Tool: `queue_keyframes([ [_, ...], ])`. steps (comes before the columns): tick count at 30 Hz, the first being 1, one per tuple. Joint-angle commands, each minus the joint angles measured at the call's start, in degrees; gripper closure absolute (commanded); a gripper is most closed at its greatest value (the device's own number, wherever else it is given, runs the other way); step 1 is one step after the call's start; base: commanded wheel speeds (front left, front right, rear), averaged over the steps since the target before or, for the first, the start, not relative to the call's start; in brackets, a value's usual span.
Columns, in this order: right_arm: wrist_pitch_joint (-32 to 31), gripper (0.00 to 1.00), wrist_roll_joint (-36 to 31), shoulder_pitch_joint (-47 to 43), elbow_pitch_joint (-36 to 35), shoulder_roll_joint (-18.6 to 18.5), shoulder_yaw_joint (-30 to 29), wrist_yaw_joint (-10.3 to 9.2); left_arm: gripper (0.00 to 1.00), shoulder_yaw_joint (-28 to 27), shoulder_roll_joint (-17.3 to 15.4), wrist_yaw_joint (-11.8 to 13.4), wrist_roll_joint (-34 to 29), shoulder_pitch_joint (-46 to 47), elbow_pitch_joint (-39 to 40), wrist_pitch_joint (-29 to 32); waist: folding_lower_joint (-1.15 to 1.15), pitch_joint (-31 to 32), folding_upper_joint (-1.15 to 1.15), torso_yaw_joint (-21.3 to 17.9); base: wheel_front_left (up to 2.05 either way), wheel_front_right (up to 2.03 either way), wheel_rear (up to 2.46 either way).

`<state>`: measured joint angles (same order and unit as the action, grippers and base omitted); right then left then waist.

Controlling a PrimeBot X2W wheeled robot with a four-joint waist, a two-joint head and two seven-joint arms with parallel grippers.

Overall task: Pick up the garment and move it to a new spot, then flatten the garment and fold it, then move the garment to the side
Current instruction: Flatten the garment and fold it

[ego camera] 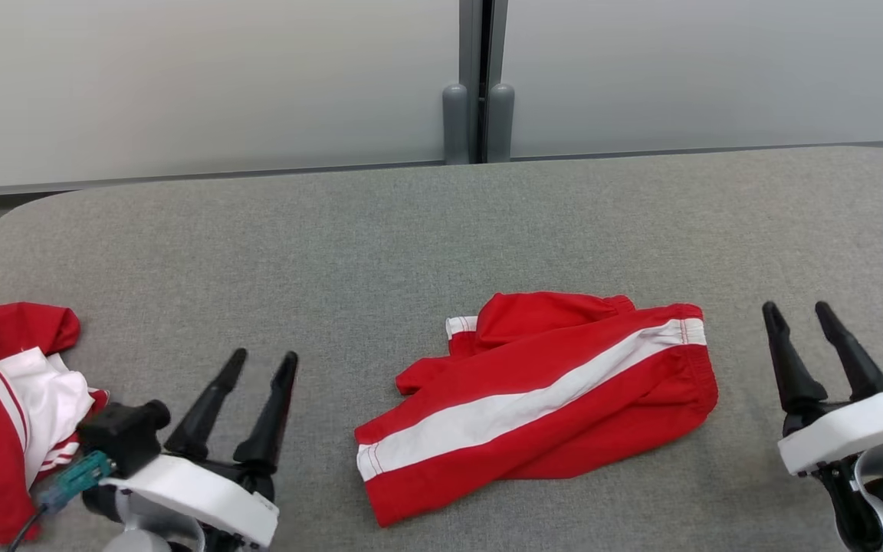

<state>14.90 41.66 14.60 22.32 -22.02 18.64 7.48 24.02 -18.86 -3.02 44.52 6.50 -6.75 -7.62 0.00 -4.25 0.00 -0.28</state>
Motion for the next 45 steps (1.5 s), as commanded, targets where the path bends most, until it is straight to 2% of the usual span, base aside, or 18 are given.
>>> queue_keyframes([
  [1,0.38,0.00,-1.34,-0.55,-1.59,0.15,-1.32,0.03,0.00,-0.96,-0.51,1.21,-1.39,-0.46,0.75,-1.93,0.00,0.67,0.00,-0.09,0.00,0.00,0.00],
  [7,0.35,0.00,-7.24,-2.73,-8.78,2.75,-5.49,0.03,0.00,-4.79,-2.37,6.61,-8.45,-2.88,5.47,-6.80,0.00,2.40,0.00,0.32,0.00,0.00,0.00],
  [13,0.35,0.00,-12.69,-5.75,-11.25,5.66,-7.67,0.03,0.00,-9.09,-1.20,9.65,-12.68,-5.88,5.31,-7.59,0.00,3.96,0.00,1.46,0.00,0.00,0.00],
  [16,0.36,0.00,-14.90,-7.08,-11.85,6.77,-8.05,0.03,0.00,-12.31,1.32,10.47,-15.95,-6.76,6.07,-7.60,0.00,4.07,0.00,1.63,0.00,0.00,0.00],
  [21,0.36,0.00,-17.21,-9.17,-11.04,8.93,-9.53,0.03,0.00,-17.54,5.94,7.85,-20.89,-9.53,5.23,-7.50,0.00,4.36,0.00,2.08,0.00,0.00,0.00],
  [28,0.36,0.00,-17.83,-8.49,-8.62,10.05,-9.20,0.03,0.00,-20.86,11.29,4.20,-27.14,-11.41,3.19,-7.52,0.00,4.40,0.00,1.91,0.00,0.00,0.00],
  [34,0.37,0.00,-17.86,-7.62,-7.92,9.48,-8.66,0.03,0.00,-22.49,13.34,2.14,-30.37,-10.76,2.06,-7.52,0.00,4.47,0.00,2.03,0.00,0.00,0.00],
  [45,0.37,0.00,-17.99,-7.43,-7.81,9.75,-8.50,0.03,0.00,-24.99,15.00,0.38,-32.14,-10.45,2.84,-7.52,0.00,4.42,0.00,1.66,0.00,0.00,0.00],
])
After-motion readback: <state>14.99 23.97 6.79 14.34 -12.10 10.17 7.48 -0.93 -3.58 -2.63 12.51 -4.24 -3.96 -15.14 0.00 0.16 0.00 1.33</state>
